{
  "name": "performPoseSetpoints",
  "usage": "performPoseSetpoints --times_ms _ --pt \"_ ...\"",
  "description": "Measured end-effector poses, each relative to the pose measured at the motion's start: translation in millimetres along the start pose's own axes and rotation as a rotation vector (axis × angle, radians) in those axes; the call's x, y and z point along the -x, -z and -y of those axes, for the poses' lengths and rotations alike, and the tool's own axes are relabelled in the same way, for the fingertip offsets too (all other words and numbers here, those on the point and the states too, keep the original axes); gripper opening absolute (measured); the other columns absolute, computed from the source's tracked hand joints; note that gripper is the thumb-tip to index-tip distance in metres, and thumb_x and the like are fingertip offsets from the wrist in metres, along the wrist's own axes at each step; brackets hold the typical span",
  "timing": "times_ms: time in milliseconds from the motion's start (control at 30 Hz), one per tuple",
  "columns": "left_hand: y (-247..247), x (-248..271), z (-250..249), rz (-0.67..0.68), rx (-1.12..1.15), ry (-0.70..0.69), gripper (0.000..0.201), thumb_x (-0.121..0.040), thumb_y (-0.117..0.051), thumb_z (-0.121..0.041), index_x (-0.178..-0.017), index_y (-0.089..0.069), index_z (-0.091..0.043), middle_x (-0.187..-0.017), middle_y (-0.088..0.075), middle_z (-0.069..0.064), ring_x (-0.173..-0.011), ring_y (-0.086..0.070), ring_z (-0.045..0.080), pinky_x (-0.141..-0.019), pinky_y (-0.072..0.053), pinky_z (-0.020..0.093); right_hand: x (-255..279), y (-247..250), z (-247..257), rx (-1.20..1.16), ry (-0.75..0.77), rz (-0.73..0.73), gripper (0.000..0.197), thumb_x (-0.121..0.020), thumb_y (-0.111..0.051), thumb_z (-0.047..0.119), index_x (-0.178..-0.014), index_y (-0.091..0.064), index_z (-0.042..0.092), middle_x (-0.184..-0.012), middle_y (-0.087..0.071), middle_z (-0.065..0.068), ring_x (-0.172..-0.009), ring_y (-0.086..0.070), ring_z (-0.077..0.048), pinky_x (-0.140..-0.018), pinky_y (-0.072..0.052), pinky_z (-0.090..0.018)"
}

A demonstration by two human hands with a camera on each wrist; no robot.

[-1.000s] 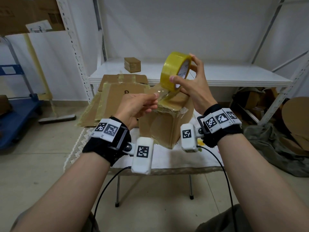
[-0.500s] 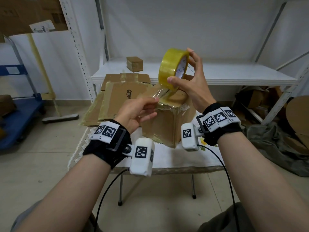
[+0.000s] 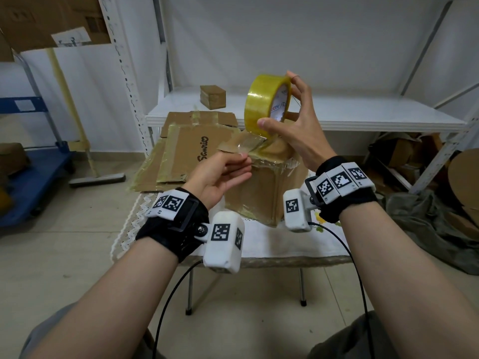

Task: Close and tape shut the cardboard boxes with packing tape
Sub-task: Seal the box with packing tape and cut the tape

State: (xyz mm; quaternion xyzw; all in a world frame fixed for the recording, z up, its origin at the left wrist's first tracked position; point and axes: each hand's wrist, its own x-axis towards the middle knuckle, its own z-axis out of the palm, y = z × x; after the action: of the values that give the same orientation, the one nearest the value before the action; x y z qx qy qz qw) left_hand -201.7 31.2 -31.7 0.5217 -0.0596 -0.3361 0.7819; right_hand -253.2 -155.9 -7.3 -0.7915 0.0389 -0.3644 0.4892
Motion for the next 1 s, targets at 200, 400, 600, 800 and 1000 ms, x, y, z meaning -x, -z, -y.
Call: performPoseSetpoints --times_ms 200,400,600,800,1000 --pt "2 -1 1 0.037 0.009 0.040 0.007 -0.091 -0.065 -0.001 -0.097 -0.068 0.001 -0.079 -0.074 0.011 -0.081 -0.072 0.019 -0.076 -0.062 0.033 0 2 1 0.009 0.015 0.003 0.101 -0.072 -0.089 0.039 -0.153 -0.029 0.034 -0.156 -0.033 0.003 -0.143 -0.036 -0.014 -0.114 -0.043 -0.044" --pt "5 -6 8 0.024 -0.088 0.002 0.005 -0.088 -0.070 -0.007 -0.092 -0.071 -0.003 -0.077 -0.074 0.007 -0.077 -0.072 0.015 -0.077 -0.062 0.031 0 1 -1 0.033 0.010 0.009 0.103 -0.069 -0.088 0.045 -0.152 -0.029 0.033 -0.156 -0.033 0.003 -0.142 -0.039 -0.018 -0.112 -0.044 -0.048" --pt "7 -10 17 -0.079 -0.247 -0.163 0.016 -0.080 -0.080 -0.012 -0.091 -0.073 -0.001 -0.078 -0.073 0.007 -0.068 -0.069 0.013 -0.069 -0.061 0.024 -1 1 -5 0.033 -0.014 -0.001 0.102 -0.065 -0.089 0.052 -0.148 -0.030 0.043 -0.154 -0.035 0.008 -0.139 -0.044 -0.024 -0.109 -0.047 -0.052" --pt "9 -15 18 -0.147 -0.409 -0.346 0.018 -0.071 -0.088 -0.021 -0.078 -0.077 -0.008 -0.073 -0.075 0.001 -0.068 -0.069 0.008 -0.073 -0.058 0.022 -1 2 -6 0.035 -0.025 0.002 0.101 -0.066 -0.088 0.051 -0.148 -0.029 0.044 -0.154 -0.035 0.006 -0.137 -0.046 -0.026 -0.104 -0.050 -0.053" --pt "13 -18 18 -0.173 -0.566 -0.486 0.033 -0.061 -0.093 -0.036 -0.074 -0.077 -0.010 -0.076 -0.076 0.006 -0.075 -0.070 0.016 -0.069 -0.056 0.033 0 3 -7 0.033 -0.032 -0.001 0.105 -0.064 -0.088 0.054 -0.151 -0.029 0.042 -0.156 -0.034 0.006 -0.138 -0.045 -0.026 -0.105 -0.050 -0.052"
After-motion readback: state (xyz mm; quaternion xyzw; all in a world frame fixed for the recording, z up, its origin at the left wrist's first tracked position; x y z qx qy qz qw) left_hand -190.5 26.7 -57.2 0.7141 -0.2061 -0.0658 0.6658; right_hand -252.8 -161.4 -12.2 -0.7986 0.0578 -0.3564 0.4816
